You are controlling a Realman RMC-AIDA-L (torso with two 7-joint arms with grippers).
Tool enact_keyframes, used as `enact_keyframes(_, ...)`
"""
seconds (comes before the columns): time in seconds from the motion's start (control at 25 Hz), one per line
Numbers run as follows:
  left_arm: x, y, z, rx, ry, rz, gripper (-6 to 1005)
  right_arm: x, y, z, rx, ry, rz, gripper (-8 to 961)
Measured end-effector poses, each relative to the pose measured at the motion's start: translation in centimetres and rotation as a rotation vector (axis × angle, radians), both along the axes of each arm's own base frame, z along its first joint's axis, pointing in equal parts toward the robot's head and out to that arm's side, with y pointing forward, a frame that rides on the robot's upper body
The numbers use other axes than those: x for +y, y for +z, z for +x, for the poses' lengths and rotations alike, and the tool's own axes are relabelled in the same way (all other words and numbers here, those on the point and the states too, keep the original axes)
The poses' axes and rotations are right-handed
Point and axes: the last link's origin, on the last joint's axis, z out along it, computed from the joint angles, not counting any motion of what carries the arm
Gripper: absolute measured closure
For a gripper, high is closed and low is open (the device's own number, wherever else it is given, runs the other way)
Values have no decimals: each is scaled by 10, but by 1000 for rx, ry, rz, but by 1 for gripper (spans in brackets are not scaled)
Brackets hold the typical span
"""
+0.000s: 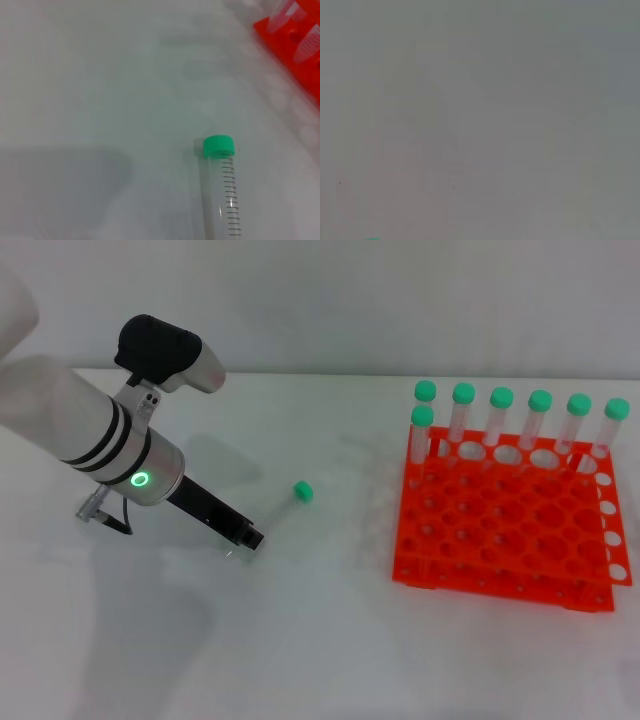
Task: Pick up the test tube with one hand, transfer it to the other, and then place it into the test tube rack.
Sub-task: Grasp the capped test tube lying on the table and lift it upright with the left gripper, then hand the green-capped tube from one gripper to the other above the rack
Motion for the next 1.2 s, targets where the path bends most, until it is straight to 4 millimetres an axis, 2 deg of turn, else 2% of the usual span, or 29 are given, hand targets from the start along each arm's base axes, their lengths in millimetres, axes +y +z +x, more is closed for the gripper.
enact_keyframes(0.4, 11, 7, 8, -108, -39, 78, 796, -2, 0, 1, 0, -3, 1, 193)
enact_keyframes(0.76, 15, 24, -3, -289, -71, 253, 797, -3, 1, 2, 0, -4, 4, 197)
enact_keyframes(0.92, 8, 33, -13, -447, -108, 366, 798, -3, 1, 1, 3, -2, 5, 199)
enact_keyframes(1.2, -22, 42, -24, -710, -288, 564, 798, -3, 1, 1, 26, 4, 7, 203)
